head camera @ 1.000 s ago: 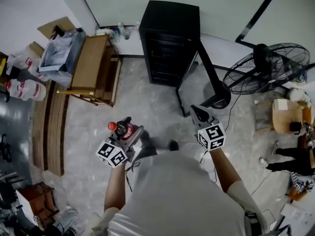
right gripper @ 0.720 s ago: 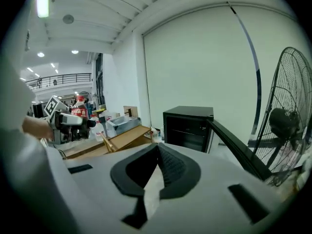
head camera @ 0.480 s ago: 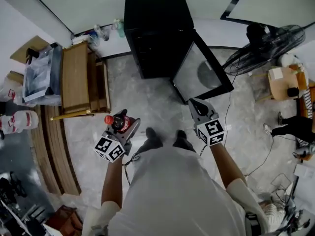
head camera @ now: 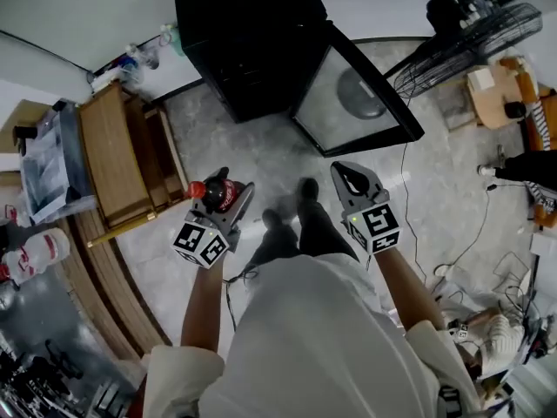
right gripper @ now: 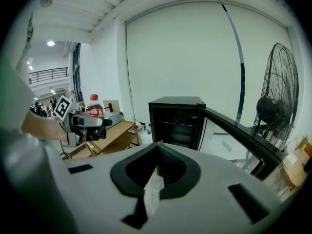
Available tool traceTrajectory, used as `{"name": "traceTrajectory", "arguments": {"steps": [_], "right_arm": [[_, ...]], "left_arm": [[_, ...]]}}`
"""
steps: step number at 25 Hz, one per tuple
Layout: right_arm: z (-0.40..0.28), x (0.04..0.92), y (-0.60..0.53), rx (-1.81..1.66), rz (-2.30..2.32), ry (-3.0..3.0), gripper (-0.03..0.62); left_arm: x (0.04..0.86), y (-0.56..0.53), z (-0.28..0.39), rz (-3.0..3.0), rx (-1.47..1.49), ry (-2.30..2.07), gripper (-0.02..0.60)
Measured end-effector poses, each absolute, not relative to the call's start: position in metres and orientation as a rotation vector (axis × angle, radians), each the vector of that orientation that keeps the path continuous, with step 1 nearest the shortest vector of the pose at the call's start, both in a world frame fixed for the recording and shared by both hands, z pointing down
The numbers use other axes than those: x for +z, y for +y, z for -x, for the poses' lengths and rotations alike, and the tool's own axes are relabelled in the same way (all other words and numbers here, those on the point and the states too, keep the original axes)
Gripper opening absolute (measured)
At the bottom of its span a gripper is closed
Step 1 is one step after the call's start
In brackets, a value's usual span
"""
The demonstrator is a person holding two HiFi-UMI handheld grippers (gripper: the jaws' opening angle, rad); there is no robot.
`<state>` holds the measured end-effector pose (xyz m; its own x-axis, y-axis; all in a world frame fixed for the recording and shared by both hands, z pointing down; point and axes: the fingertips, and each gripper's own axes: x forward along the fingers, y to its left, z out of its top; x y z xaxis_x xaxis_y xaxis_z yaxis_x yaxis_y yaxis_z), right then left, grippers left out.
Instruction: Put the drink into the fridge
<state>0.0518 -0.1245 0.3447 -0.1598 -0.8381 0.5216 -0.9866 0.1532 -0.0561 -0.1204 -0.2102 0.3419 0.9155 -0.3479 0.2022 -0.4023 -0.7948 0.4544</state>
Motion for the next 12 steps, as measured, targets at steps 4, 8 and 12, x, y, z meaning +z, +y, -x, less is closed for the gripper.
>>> {"name": "traceTrajectory", "arguments": {"steps": [4,8,12], "right_arm": [[-0.071,0.364,-0.145,0.600,-1.750,-2.066,-0.003],[-0.097,0.398,-0.172,0.630,-1.716,-2.079,-0.003],[-0.122,0.431,-0.203,0.652,-1.663,-2.091,-0.003]], "left_arm": [[0.371,-0.233,0.080,-2.574,0.152,-0.518,0.296],[0.397,-0.258,0.038,-2.599,0.213,-0.526,0.296],[0.427,-0.292,0.000,-2.602,0.249,-0.585,0.296]]}}
